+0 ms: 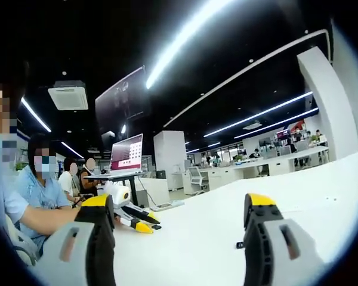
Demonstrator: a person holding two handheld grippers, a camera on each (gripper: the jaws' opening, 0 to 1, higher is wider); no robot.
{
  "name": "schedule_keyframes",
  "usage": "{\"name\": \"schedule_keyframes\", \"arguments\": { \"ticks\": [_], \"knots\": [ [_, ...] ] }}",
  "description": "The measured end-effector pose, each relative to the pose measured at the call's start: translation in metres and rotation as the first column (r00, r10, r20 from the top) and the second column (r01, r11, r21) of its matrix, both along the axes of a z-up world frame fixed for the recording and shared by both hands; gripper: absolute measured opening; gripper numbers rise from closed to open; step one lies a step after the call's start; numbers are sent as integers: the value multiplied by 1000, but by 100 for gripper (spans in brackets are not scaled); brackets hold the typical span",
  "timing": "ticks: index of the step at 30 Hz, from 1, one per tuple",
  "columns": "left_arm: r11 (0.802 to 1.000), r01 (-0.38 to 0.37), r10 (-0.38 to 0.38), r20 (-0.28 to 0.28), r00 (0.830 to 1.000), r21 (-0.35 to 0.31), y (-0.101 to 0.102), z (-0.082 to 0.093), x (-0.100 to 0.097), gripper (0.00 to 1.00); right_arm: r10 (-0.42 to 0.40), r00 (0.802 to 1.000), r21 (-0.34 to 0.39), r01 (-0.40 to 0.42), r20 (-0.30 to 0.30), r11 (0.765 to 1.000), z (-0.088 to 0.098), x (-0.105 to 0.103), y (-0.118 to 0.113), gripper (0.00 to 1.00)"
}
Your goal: Snap the two parts of the plastic buckle together until the buckle closes and remains connected.
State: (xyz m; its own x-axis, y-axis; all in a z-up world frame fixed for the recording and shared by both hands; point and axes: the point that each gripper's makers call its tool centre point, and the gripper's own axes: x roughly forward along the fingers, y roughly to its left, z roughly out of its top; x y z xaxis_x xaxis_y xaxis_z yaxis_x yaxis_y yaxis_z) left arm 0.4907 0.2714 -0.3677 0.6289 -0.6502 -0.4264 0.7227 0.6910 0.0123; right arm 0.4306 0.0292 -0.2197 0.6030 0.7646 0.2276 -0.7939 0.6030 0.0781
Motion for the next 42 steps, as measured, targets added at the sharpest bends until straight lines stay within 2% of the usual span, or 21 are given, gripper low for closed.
{"name": "schedule_keyframes", "arguments": {
  "ticks": [3,10,13,17,25,34,42],
  "knots": [
    [999,-23,22,-13,1000,-36,4,5,1,26,0,1000,-2,0,13,1000,2,-2,0,91],
    [999,-35,33,-59,998,-38,7,-5,2,25,12,1000,15,-12,11,1000,4,-2,1,89],
    [999,-28,27,-52,998,-31,7,-4,3,25,11,1000,11,-11,2,1000,3,0,1,89],
    [999,-10,8,-56,998,-34,4,-5,-1,19,12,1000,5,-12,3,1000,3,2,0,89],
    [999,-21,19,-62,998,-36,4,-7,-3,19,17,1000,19,-17,-5,1000,3,1,0,88],
    [997,-57,53,-73,996,-53,8,-8,-1,19,23,1000,3,-23,-5,1000,1,-2,4,88],
    [997,-54,51,-68,996,-46,9,-8,1,19,29,1000,10,-28,-14,1000,0,-3,5,88]
  ]
}}
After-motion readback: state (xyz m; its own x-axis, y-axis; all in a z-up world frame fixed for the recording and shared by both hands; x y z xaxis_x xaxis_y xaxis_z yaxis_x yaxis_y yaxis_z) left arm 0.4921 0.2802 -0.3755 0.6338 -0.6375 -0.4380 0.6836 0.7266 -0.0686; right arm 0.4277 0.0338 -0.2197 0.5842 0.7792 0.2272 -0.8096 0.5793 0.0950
